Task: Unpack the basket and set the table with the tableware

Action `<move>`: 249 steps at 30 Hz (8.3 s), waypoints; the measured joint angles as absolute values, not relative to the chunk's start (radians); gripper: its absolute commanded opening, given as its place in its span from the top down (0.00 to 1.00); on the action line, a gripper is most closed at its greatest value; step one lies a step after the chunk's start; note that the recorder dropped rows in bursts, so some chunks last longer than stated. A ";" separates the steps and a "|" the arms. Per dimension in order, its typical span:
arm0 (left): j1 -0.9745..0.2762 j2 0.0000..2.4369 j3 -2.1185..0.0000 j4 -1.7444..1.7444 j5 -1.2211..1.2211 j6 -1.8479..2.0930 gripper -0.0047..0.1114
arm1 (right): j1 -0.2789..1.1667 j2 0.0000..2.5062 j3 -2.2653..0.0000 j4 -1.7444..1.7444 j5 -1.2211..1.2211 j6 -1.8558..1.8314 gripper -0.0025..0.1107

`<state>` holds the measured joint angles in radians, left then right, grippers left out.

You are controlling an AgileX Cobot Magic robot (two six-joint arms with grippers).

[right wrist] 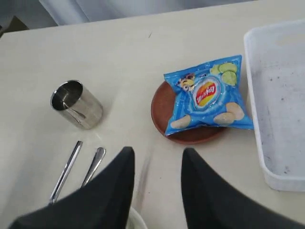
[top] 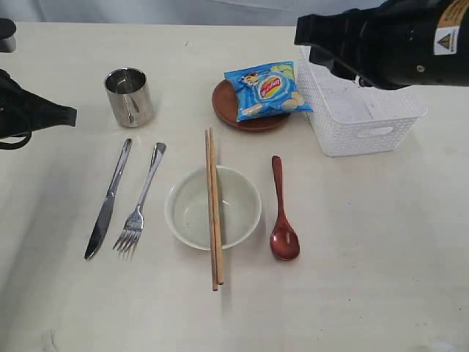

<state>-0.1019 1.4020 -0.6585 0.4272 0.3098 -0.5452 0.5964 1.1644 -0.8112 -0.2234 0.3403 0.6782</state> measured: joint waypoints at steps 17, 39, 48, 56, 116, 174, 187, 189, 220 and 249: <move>-0.102 1.402 -0.659 0.425 0.310 -0.549 0.96 | 0.596 1.036 -0.811 -0.223 0.371 0.678 0.69; -0.102 1.402 -0.659 0.425 0.310 -0.549 0.96 | 0.596 0.850 -0.811 -0.223 0.717 0.676 0.69; -0.102 1.402 -0.659 0.425 0.310 -0.549 0.96 | 0.596 0.839 -0.811 -0.278 0.846 0.515 0.69; -0.102 1.402 -0.659 0.425 0.310 -0.549 0.96 | 0.592 0.839 -0.811 -0.366 0.803 0.505 0.69; -0.102 1.402 -0.659 0.425 0.310 -0.549 0.96 | -0.144 0.026 -0.003 -0.277 0.271 0.244 0.69; 0.033 0.003 -0.111 0.366 0.374 -0.574 0.96 | -0.144 0.026 -0.003 -0.277 0.271 0.255 0.69; 0.034 0.003 -0.004 0.410 0.333 -0.428 0.96 | -0.144 0.026 -0.003 -0.277 0.271 0.255 0.69; 0.034 0.003 -0.004 0.401 0.371 -0.392 0.96 | -0.144 0.026 -0.003 -0.277 0.271 0.255 0.69; 0.034 0.003 -0.004 0.067 0.364 0.000 0.96 | -0.144 0.026 -0.003 -0.277 0.271 0.258 0.69; 0.034 0.003 -0.004 0.067 0.364 0.000 0.96 | -0.144 0.026 -0.003 -0.277 0.271 0.258 0.69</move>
